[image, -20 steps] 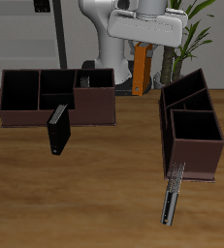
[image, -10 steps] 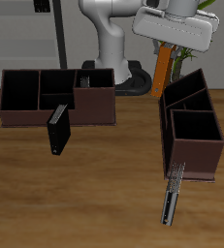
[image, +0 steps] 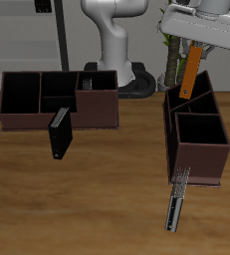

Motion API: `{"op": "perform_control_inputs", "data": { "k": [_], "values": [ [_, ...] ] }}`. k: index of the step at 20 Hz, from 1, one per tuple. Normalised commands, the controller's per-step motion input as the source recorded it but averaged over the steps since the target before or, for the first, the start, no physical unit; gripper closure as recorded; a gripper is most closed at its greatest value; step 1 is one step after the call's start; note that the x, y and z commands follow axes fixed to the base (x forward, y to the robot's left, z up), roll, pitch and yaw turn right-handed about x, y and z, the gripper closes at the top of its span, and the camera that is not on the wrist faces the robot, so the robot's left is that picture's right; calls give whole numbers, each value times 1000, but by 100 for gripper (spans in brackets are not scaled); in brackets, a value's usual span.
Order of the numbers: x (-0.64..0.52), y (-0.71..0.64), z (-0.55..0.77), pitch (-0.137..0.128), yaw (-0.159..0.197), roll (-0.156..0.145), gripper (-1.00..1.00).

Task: Place the right striped book into the back desk caddy's right compartment and place the orange book into the left desk caddy's right compartment and place the black book into the left desk caddy's left compartment

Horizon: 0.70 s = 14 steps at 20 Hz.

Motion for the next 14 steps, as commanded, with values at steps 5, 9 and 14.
{"op": "perform_control_inputs", "data": {
  "k": [5,9,14],
  "values": [
    [171,432,-37,13,39,13,100],
    [48,214,-118,28,-19,21,100],
    [82,298,-56,-39,75,54,100]
  ]
}}
